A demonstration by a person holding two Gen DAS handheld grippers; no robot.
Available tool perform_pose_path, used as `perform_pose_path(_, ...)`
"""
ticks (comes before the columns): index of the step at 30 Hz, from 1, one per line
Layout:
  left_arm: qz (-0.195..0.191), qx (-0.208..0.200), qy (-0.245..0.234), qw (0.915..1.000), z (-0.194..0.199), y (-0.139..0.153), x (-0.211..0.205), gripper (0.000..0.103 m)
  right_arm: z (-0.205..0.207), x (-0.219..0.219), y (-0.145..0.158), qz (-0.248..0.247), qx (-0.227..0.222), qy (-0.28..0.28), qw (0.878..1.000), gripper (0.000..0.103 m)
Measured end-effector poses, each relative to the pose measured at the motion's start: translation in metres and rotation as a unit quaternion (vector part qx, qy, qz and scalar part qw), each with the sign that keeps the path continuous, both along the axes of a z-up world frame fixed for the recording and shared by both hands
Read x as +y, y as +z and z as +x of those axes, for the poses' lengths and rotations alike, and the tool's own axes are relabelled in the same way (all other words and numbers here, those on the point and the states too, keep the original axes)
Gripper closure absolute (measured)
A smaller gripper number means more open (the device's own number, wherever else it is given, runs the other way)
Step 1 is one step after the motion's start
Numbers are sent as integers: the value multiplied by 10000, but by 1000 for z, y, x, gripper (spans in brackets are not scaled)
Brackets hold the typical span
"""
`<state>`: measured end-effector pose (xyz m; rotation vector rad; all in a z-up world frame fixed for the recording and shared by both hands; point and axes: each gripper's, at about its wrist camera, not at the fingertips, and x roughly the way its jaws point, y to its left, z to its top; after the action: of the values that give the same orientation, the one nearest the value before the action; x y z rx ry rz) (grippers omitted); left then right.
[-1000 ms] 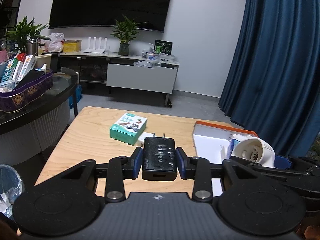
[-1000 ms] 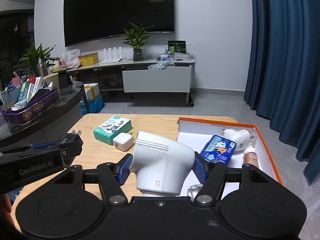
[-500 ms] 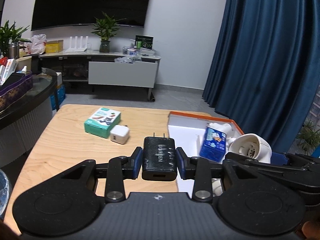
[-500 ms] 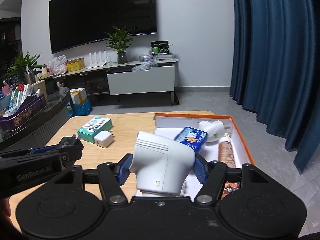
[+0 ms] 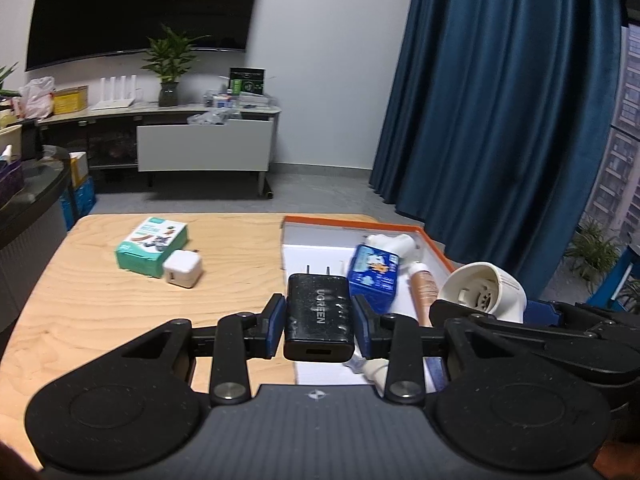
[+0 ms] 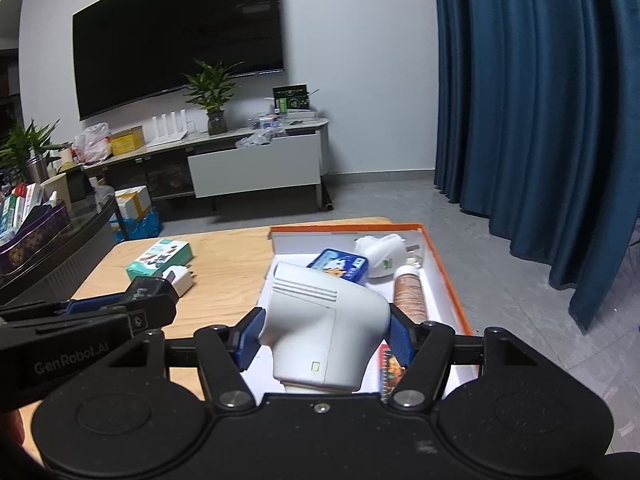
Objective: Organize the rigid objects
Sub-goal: 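Lower the black charger and white plug device into the white box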
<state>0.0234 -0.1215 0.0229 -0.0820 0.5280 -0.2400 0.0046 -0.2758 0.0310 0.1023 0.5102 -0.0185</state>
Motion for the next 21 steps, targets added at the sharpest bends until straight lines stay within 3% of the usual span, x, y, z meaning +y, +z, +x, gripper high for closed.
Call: perform_pose_path(21, 11, 204, -357, 9992, 24, -12, -29, 67, 13, -50, -14, 64, 171, -405, 9990, 27)
